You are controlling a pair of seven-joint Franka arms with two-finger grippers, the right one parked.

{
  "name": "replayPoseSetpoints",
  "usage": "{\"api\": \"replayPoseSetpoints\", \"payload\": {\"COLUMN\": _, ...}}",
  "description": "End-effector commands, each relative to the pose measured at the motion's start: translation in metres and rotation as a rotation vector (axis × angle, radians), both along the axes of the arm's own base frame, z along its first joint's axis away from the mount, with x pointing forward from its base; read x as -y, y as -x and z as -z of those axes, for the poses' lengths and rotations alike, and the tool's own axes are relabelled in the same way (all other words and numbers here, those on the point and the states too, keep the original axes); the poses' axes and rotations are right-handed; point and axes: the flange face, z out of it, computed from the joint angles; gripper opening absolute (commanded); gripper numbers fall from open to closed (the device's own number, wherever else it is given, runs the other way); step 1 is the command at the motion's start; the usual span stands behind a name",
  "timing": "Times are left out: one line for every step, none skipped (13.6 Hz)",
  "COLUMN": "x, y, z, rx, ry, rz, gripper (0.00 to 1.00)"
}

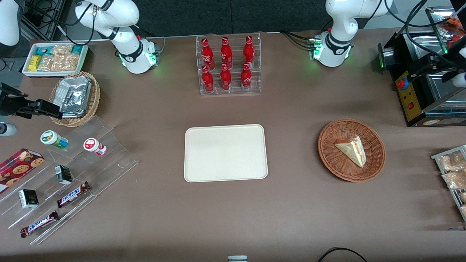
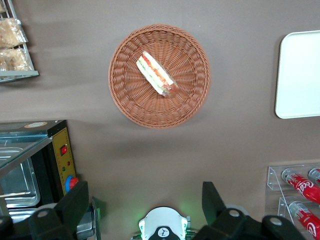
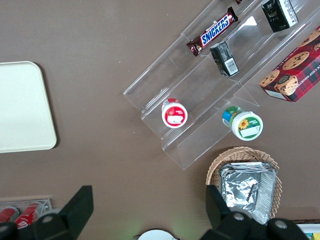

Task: Place sandwich from basket to tray
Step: 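Move the left gripper toward the wicker basket with the sandwich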

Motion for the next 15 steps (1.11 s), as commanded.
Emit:
{"api": "replayPoseSetpoints", "payload": {"x": 0.000, "y": 0.002, "z": -0.007, "rx": 0.005, "ry": -0.002, "rz": 0.005, "gripper": 1.00}}
{"api": "replayPoseSetpoints", "payload": {"x": 0.000, "y": -0.001, "z": -0.005, "rx": 0.005, "ry": -0.004, "rz": 0.002, "gripper": 1.00}}
{"api": "replayPoseSetpoints", "payload": {"x": 0.000, "y": -0.005, "z": 0.000, "rx": 0.001, "ry": -0.005, "rz": 0.000, "gripper": 1.00}}
{"api": "replayPoseSetpoints", "payload": {"x": 0.000, "y": -0.010, "z": 0.008, "rx": -0.010, "ry": -0.010, "rz": -0.001, "gripper": 1.00}}
{"api": "replayPoseSetpoints", "payload": {"x": 0.000, "y": -0.017, "z": 0.017, "rx": -0.013, "ry": -0.018, "rz": -0.008, "gripper": 1.00}}
{"api": "replayPoseSetpoints", "payload": {"x": -0.001, "y": -0.024, "z": 0.026, "rx": -0.016, "ry": -0.025, "rz": -0.041, "gripper": 1.00}}
{"api": "replayPoseSetpoints", "payload": {"x": 0.001, "y": -0.036, "z": 0.047, "rx": -0.043, "ry": -0.041, "rz": -0.116, "gripper": 1.00}}
{"api": "replayPoseSetpoints", "payload": {"x": 0.004, "y": -0.047, "z": 0.064, "rx": -0.054, "ry": -0.059, "rz": -0.188, "gripper": 1.00}}
{"api": "replayPoseSetpoints", "payload": {"x": 0.004, "y": -0.055, "z": 0.085, "rx": -0.066, "ry": -0.074, "rz": -0.260, "gripper": 1.00}}
{"api": "replayPoseSetpoints", "payload": {"x": 0.005, "y": -0.060, "z": 0.101, "rx": -0.050, "ry": -0.083, "rz": -0.323, "gripper": 1.00}}
{"api": "replayPoseSetpoints", "payload": {"x": 0.004, "y": -0.060, "z": 0.121, "rx": -0.048, "ry": -0.090, "rz": -0.390, "gripper": 1.00}}
{"api": "replayPoseSetpoints", "payload": {"x": 0.004, "y": -0.062, "z": 0.142, "rx": -0.038, "ry": -0.100, "rz": -0.472, "gripper": 1.00}}
{"api": "replayPoseSetpoints", "payload": {"x": 0.003, "y": -0.065, "z": 0.159, "rx": -0.016, "ry": -0.107, "rz": -0.577, "gripper": 1.00}}
{"api": "replayPoseSetpoints", "payload": {"x": 0.003, "y": -0.065, "z": 0.179, "rx": 0.004, "ry": -0.110, "rz": -0.658, "gripper": 1.00}}
{"api": "replayPoseSetpoints", "payload": {"x": 0.002, "y": -0.062, "z": 0.201, "rx": 0.018, "ry": -0.110, "rz": -0.706, "gripper": 1.00}}
